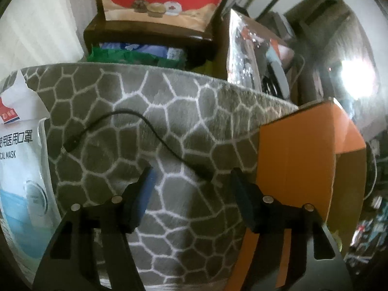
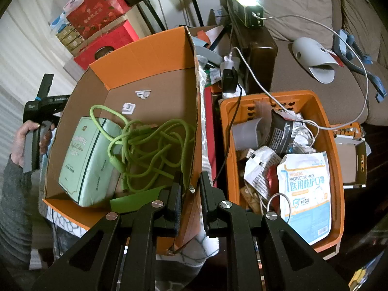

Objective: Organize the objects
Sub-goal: 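Roll the left tool and close its gripper on the thin black cable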

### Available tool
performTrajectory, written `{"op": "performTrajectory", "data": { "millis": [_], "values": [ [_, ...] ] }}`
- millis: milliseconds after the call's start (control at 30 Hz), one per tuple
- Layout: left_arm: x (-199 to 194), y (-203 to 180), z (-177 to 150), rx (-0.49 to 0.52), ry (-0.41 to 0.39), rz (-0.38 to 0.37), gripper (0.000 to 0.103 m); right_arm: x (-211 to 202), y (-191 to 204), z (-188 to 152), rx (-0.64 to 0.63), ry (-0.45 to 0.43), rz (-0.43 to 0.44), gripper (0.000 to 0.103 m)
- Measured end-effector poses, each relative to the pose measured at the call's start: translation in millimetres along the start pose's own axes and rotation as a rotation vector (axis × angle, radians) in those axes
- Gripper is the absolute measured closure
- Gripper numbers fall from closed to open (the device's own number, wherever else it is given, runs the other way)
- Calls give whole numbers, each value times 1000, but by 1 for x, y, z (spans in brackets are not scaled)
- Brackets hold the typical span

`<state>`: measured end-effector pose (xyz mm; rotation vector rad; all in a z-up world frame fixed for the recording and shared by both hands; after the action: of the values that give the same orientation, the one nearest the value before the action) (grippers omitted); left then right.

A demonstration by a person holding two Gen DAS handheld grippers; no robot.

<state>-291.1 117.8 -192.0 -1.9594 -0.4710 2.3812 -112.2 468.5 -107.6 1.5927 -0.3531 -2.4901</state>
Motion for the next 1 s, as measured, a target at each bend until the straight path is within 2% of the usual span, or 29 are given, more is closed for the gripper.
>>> {"op": "performTrajectory", "data": {
  "millis": [233, 300, 400, 533, 800, 1000],
  "values": [
    [3, -1, 7, -10, -39, 35, 68, 0, 0, 0, 1, -2, 0, 90],
    [3, 0, 8, -4, -45, 47, 80, 0, 0, 0, 0, 0, 0, 90],
    [2, 3, 8, 21, -54, 52, 87, 0, 0, 0, 0, -1, 0, 90],
    [-3, 6, 1, 63, -63, 18, 96, 0, 0, -1, -1, -2, -1, 90],
    [-28, 9, -9, 111, -121, -15, 103, 0, 0, -1, 0, -3, -1, 90],
    [-57, 8, -12, 124, -166, -60, 103, -1, 1, -1, -1, -2, -5, 90]
  ]
}}
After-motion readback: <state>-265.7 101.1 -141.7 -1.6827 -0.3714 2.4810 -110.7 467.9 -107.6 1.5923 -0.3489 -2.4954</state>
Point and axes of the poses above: each gripper's, at about its wrist camera, not at the fingertips, and x roughly the way its jaws point, y to its left, z to its top, the point moved 7 cm from there along x, roughly the way its jaws point, and after that the axes turned 2 degrees about z, right-handed, at the moved point
